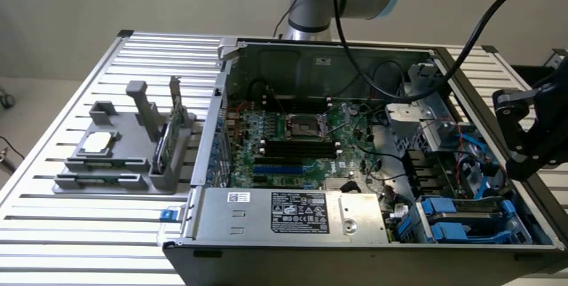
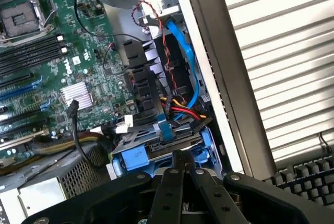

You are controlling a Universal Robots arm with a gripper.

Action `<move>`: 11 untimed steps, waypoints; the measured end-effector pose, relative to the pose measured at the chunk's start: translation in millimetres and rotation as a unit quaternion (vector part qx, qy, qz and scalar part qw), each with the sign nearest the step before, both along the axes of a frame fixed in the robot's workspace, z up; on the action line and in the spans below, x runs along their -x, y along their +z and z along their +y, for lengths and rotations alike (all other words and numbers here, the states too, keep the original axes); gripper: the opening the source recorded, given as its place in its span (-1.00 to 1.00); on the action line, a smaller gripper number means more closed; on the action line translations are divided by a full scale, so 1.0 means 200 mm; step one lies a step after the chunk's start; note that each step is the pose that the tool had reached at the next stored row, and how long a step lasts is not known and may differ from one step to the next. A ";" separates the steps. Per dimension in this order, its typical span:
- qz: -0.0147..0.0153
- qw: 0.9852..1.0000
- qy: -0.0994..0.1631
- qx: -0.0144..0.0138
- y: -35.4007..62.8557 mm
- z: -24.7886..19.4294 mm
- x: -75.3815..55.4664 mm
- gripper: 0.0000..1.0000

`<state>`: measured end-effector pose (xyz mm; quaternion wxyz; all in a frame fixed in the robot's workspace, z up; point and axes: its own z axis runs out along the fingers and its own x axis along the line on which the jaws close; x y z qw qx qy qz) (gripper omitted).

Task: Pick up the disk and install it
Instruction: 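Insert the first disk wire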

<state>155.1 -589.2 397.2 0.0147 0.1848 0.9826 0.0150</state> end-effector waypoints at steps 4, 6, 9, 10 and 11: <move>0.000 0.999 -0.036 0.000 -0.008 0.000 0.00 -0.79; 0.000 0.999 -0.054 0.000 -0.013 0.000 0.00 -0.79; 0.000 0.997 -0.082 0.000 -0.021 0.000 0.00 -0.79; 0.000 0.996 -0.091 0.000 -0.024 0.000 0.00 -0.79; 0.000 0.995 -0.100 0.000 -0.027 0.000 0.00 -0.79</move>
